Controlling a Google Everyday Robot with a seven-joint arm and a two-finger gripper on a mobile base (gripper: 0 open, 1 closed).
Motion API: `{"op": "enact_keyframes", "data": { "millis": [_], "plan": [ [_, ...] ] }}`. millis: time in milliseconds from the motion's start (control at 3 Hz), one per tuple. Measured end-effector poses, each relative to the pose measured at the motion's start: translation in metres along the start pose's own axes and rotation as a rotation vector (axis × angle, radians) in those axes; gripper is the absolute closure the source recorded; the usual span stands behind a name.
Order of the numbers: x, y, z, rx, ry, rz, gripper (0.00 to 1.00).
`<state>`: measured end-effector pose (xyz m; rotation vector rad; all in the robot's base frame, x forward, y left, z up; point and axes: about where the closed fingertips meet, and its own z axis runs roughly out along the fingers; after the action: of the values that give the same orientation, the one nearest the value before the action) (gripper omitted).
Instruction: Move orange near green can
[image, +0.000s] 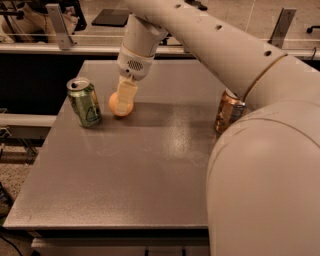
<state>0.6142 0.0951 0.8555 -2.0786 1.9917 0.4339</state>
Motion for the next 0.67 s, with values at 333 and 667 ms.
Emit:
{"op": "enact_keyframes", "data": {
  "millis": [333, 667],
  "plan": [
    [0.0002, 0.0007, -0.0003, -0.001, 0.000, 0.000, 0.33],
    [-0.0023, -0.0015, 0.0041, 0.001, -0.005, -0.001, 0.00]
  ]
}}
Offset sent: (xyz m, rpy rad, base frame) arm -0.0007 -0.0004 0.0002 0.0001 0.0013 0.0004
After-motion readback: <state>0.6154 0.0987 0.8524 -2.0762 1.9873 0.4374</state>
